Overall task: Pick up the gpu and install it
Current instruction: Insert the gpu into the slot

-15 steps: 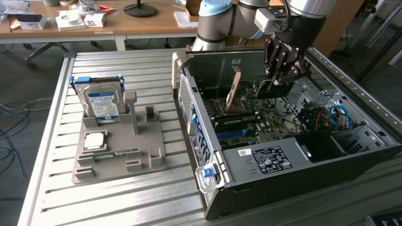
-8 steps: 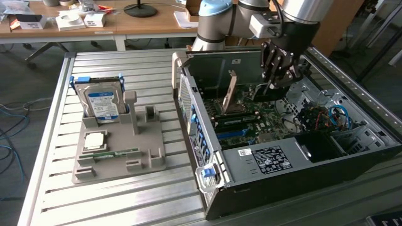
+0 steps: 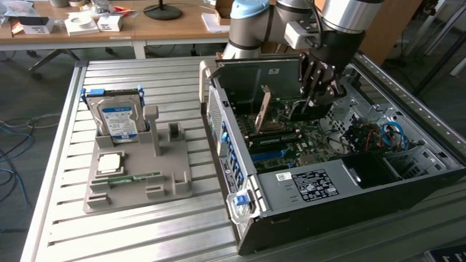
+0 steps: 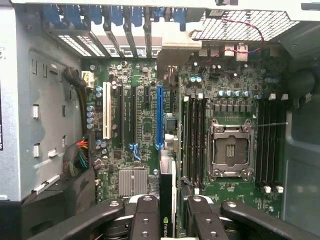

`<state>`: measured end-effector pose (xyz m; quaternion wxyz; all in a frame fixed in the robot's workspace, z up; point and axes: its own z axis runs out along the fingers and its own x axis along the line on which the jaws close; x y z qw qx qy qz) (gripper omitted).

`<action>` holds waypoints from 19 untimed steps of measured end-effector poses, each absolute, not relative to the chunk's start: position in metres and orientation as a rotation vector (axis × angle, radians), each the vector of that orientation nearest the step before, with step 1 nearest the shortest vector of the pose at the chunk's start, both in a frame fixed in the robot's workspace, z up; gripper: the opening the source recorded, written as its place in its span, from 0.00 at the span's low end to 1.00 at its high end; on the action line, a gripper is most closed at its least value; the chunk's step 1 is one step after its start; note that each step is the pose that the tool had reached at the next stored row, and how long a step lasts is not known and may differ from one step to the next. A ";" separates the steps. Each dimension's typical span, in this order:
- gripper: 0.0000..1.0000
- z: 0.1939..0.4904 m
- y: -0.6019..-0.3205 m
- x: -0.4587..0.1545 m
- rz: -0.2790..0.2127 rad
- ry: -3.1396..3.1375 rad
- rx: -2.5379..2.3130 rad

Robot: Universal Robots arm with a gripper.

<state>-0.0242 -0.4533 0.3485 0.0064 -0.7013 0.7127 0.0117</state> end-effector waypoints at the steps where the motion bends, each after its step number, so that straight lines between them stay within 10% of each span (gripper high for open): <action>1: 0.26 0.348 -0.454 -0.024 0.037 2.230 -2.194; 19: 0.26 0.332 -0.463 -0.030 0.037 2.230 -2.194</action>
